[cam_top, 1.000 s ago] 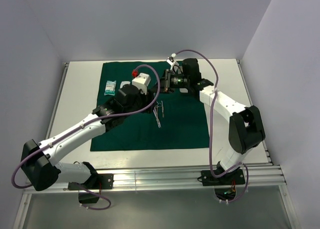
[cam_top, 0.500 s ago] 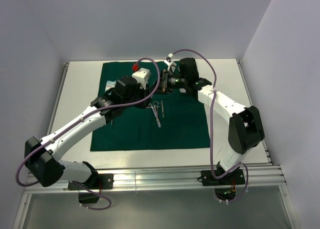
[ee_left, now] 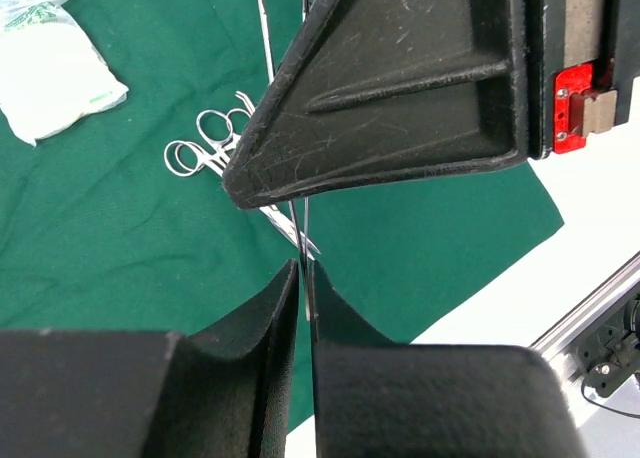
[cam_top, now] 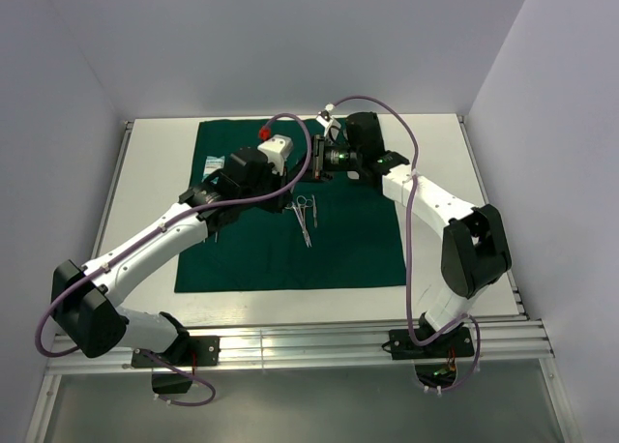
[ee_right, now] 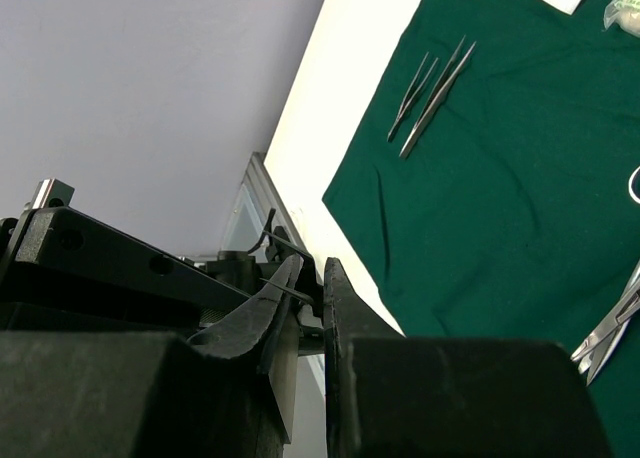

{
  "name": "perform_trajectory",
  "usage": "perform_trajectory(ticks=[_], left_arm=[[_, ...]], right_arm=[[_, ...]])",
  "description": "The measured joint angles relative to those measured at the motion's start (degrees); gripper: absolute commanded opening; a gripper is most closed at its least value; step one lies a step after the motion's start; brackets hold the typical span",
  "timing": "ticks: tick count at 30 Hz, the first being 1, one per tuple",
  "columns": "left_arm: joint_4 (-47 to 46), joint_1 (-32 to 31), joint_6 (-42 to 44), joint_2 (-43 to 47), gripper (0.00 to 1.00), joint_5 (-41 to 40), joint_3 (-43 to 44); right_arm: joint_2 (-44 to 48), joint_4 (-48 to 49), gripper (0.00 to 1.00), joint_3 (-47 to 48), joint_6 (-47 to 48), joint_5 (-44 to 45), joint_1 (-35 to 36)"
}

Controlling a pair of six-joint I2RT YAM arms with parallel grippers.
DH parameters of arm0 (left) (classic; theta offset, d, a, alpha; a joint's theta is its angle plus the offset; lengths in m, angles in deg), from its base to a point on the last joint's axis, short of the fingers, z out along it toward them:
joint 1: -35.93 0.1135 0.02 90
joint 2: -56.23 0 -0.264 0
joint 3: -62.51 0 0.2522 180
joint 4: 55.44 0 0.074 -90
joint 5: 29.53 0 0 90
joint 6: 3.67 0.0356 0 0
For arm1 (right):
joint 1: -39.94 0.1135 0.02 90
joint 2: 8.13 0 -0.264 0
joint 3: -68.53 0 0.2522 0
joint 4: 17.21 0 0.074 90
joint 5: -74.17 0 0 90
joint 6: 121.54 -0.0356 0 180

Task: Open and lay out the surgical kit

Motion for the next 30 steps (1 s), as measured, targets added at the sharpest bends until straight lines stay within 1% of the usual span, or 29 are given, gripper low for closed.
perform_trajectory(ticks=[3, 6, 7, 8, 9, 10, 12, 13, 18, 23, 27, 30], left_arm=[[0.0, 0.0, 0.0, 0.0, 0.12, 0.0, 0.0], [0.2, 0.0, -0.4, 0.0, 0.00, 0.1, 0.0], [0.3, 0.0, -0.6, 0.0, 0.00, 0.0, 0.0], [0.4, 0.0, -0.7, 0.0, 0.00, 0.0, 0.0], [0.5, 0.0, -0.7, 0.0, 0.00, 0.0, 0.0], [0.5, 0.0, -0.7, 0.0, 0.00, -0.1, 0.0], [0.3, 0.1, -1.0, 0.1, 0.00, -0.8, -0.1], [0.2, 0.1, -1.1, 0.3, 0.00, -1.1, -0.4], [-0.3, 1.9, -3.4, 3.1, 0.00, -2.0, -5.1], [-0.1, 7.9, -6.4, 4.5, 0.00, -1.8, -12.2], [1.0, 13.4, -7.1, 4.5, 0.00, -1.4, -17.5], [1.2, 15.0, -6.5, 3.7, 0.00, -1.8, -19.6]], right_arm=[[0.0, -0.2, 0.00, 0.0, 0.0, 0.0, 0.1], [-0.1, -0.3, 0.00, 0.0, 0.1, 0.2, 0.2], [-0.1, -0.5, 0.00, 0.0, 0.1, 0.3, 0.3], [-0.1, -0.7, 0.06, 0.1, 0.2, 0.4, 0.3], [-0.2, -0.9, 0.17, 0.2, 0.3, 0.5, 0.4], [-0.3, -1.4, 0.47, 0.6, 0.3, 0.6, 0.4], [-0.9, -2.8, 0.79, 1.7, 0.3, 0.9, 0.5], [-1.2, -3.7, 0.99, 2.3, 0.6, 1.3, 0.6], [-1.7, -7.8, 1.00, 4.7, 1.8, 4.1, 0.6], [-1.7, -9.4, 1.00, 5.2, 2.6, 5.0, -0.4], [-1.7, -10.6, 1.00, 5.2, 3.5, 5.1, -2.7], [-1.7, -11.2, 1.00, 5.2, 3.9, 5.2, -4.5]])
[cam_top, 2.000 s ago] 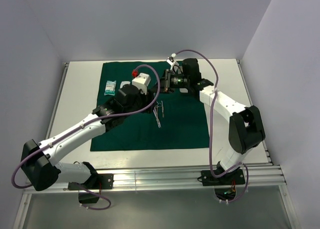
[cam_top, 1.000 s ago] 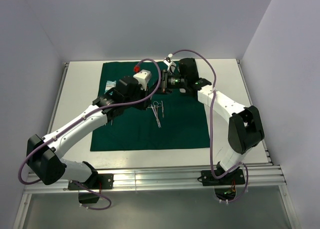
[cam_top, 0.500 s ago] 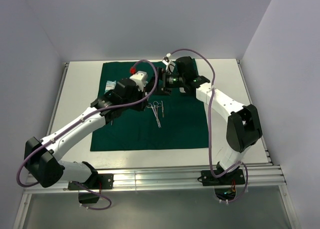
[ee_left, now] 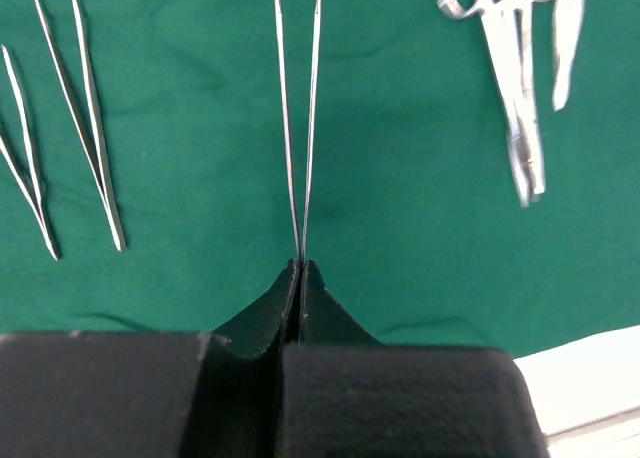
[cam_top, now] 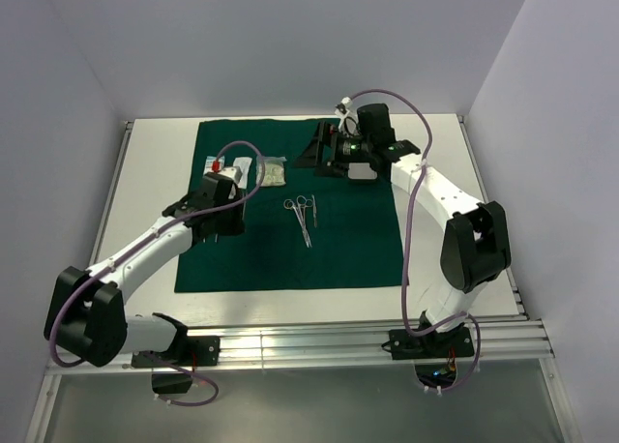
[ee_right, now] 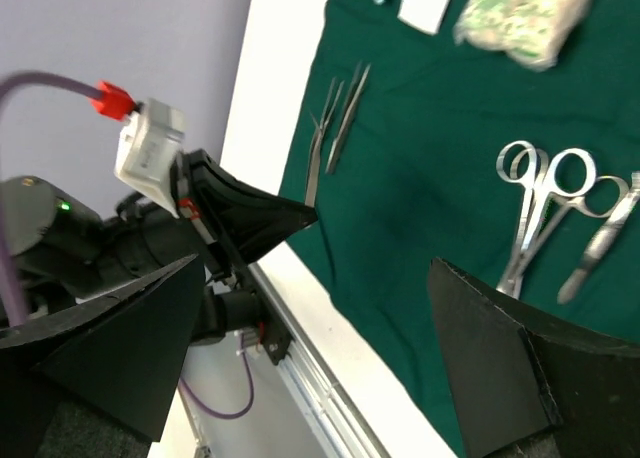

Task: Open and lay out the surgical kit

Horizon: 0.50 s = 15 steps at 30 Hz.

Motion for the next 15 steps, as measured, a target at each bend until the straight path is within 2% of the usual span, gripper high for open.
perform_trajectory(ticks=[7, 15], left_arm=[[-0.2, 2.0, 1.5, -7.3, 0.00, 0.3, 0.2], [1.1, 4.8, 3.2, -19.2, 0.00, 1.4, 6.4]], right_arm=[[0.0, -0.5, 1.00, 0.0, 0.7, 0.3, -1.2], [-0.1, -1.0, 1.00, 0.0, 1.0, 0.4, -1.2]])
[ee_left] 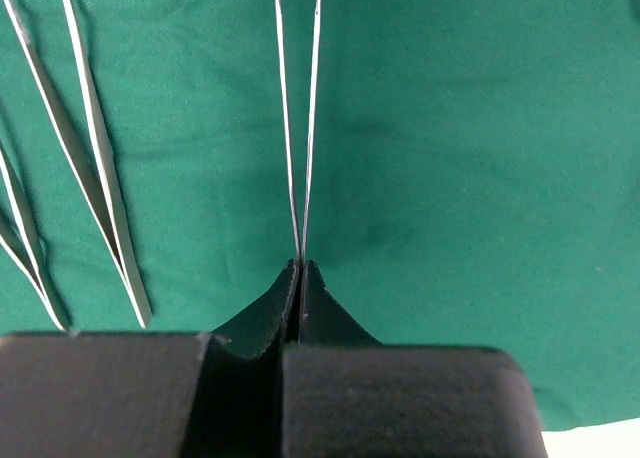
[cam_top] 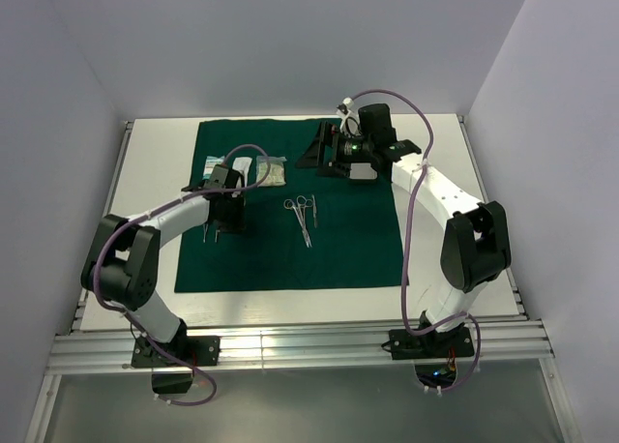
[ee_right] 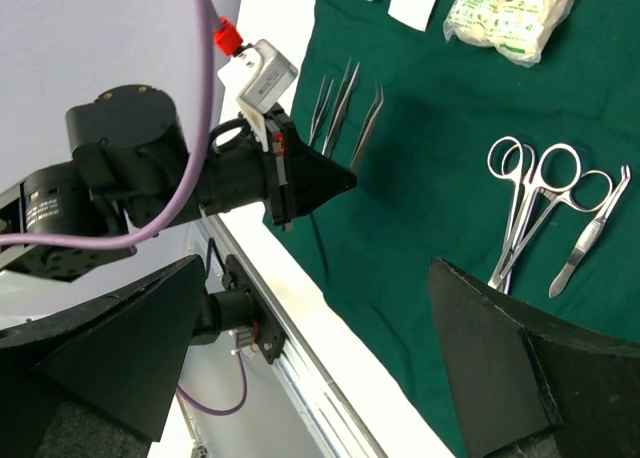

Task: Open and lay out the surgical kit

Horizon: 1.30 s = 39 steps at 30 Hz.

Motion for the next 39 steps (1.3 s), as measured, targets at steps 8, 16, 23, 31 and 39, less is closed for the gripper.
perform_trajectory(ticks=[8, 16, 23, 31, 39], left_arm=[[1.1, 1.5, 0.3, -1.0, 0.00, 0.2, 0.3], [1.1, 1.9, 0.2, -1.0, 0.00, 0.1, 0.2], [1.2, 1.9, 0.2, -1.0, 0.00, -0.4, -0.7], [1.0, 2.0, 0.2, -1.0, 0.05, -1.0, -1.8], [0.6, 2.0, 0.2, -1.0, 0.14, -1.1, -2.0]], right_arm=[[-0.2, -0.4, 1.00, 0.0, 0.2, 0.0, 0.0], [-0.4, -0.4, 1.00, 0.0, 0.2, 0.0, 0.0], [-1.4, -0.5, 1.00, 0.0, 0.2, 0.0, 0.0], [-1.6, -0.5, 1.00, 0.0, 0.0, 0.0, 0.0], [-2.0, -0.5, 1.00, 0.0, 0.0, -0.1, 0.0]])
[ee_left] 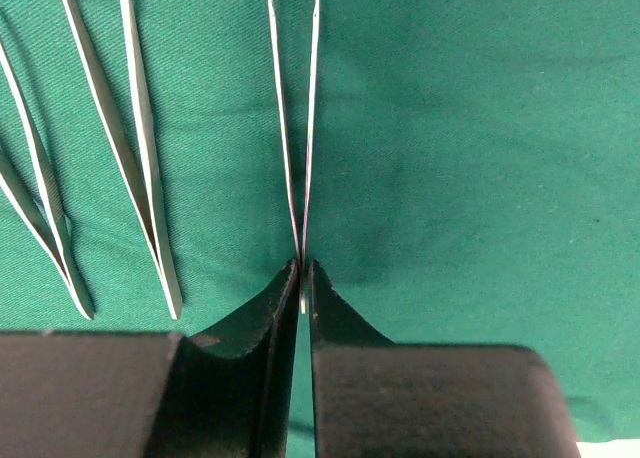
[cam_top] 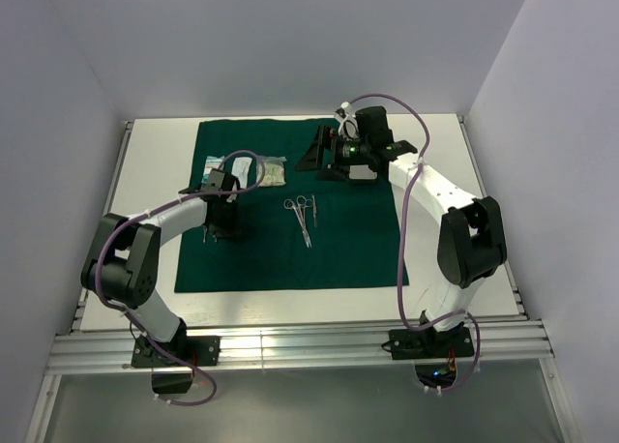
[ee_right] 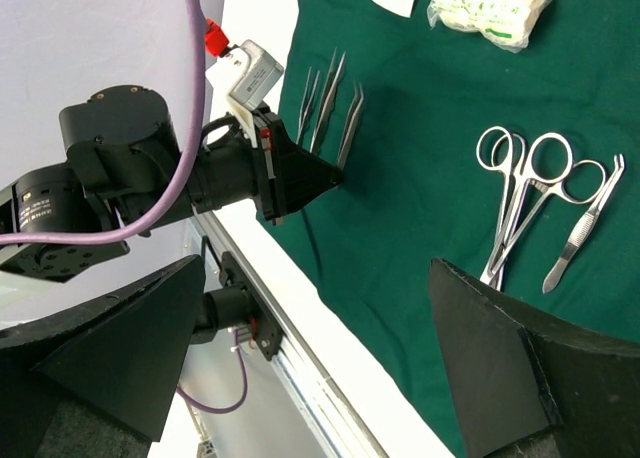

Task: Open and lay out the surgical kit

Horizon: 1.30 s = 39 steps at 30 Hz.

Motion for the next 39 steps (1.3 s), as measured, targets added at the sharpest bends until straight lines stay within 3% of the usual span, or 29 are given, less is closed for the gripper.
perform_trajectory(ticks=[7, 17, 24, 27, 31, 39], left_arm=[[0.0, 0.0, -0.2, 0.0, 0.18, 0.0, 0.1], [1.2, 0.0, -0.2, -0.1, 0.40, -1.0, 1.2], [1.6, -0.1, 0.1, 3.7, 0.41, -2.1, 6.0], [1.0, -0.3, 0.9, 6.2, 0.40, -2.4, 9.6], [-1.3, -1.9, 2.6, 10.6, 0.41, -4.0, 11.6], [-5.6, -4.5, 4.7, 15.6, 0.41, -7.0, 11.5]], right_arm=[[0.0, 0.0, 1.00, 0.0, 0.0, -0.3, 0.0], [0.0, 0.0, 1.00, 0.0, 0.2, -0.1, 0.0], [0.0, -0.4, 1.00, -0.1, 2.6, 2.3, -0.1], [0.0, -1.0, 0.92, -0.5, 4.4, 4.1, -0.5], [0.0, -4.2, 0.69, -0.5, 7.5, 8.8, -1.3], [-6.2, -10.4, 0.53, 1.7, 11.5, 20.4, 0.3]])
